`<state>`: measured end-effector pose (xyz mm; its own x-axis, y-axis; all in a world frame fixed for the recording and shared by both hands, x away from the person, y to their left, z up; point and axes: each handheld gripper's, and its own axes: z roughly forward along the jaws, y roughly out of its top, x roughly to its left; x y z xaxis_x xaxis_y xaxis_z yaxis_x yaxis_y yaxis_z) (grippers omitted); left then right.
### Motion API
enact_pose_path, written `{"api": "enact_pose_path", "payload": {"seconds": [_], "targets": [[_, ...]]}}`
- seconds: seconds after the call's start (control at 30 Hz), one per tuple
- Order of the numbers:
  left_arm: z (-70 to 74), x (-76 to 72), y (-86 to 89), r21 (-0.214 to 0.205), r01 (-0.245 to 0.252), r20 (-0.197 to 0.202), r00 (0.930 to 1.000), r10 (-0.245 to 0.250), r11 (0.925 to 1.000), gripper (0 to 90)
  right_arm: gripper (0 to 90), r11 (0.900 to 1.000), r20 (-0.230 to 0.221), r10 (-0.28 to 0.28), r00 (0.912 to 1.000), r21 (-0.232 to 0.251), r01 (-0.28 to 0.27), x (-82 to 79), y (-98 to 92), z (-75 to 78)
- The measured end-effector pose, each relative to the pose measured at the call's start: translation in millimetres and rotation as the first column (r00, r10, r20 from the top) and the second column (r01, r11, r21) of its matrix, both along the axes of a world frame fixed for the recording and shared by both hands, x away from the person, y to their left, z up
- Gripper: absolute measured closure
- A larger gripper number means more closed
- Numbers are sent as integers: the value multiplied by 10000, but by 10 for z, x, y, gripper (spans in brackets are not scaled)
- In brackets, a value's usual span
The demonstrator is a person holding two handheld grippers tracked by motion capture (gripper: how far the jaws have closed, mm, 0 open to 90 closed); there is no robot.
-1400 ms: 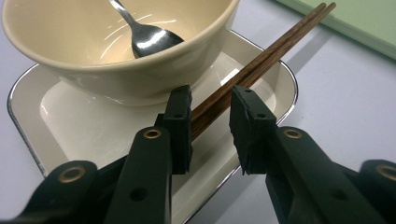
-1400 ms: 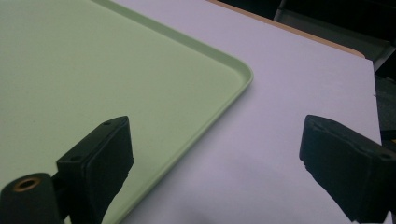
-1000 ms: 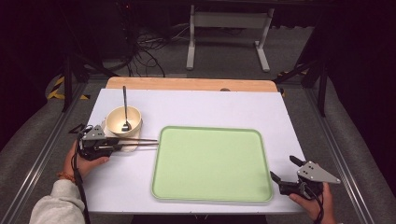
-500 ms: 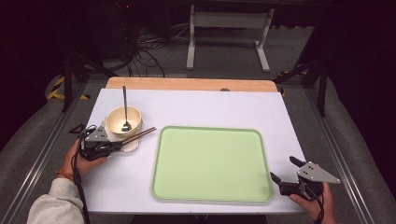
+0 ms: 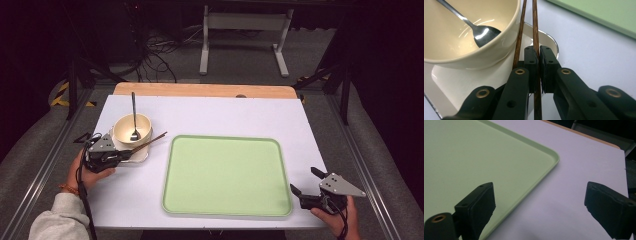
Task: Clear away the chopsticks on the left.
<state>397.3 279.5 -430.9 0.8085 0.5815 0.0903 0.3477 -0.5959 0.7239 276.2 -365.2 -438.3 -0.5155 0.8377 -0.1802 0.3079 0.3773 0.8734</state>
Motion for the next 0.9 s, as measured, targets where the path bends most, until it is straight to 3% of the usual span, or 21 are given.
{"api": "enact_pose_path", "payload": {"seconds": [0.1, 0.3, 0.4, 0.73, 0.9], "targets": [[45, -48, -30, -53, -248, 20, 9997, 248, 9997, 855, 100, 10000, 48, -18, 10000, -22, 18, -8, 4, 8], [124, -141, -82, -651, -364, 8, 9993, 365, 9972, 855, 100, 10000, 89, -60, 9999, 22, 59, -8, -2, 14], [142, -163, -114, -595, -429, 63, 9990, 433, 9973, 855, 101, 10000, 102, -36, 9999, 35, 35, -7, 4, 17], [220, -277, -301, -1219, -596, -27, 9982, 597, 9907, 855, 101, 10000, 174, 60, 9998, 69, -61, 14, 27, 28], [246, -332, -401, -1203, -533, 21, 9985, 539, 9913, 856, 101, 10000, 196, 65, 9998, 73, -67, 28, 38, 34]]}}
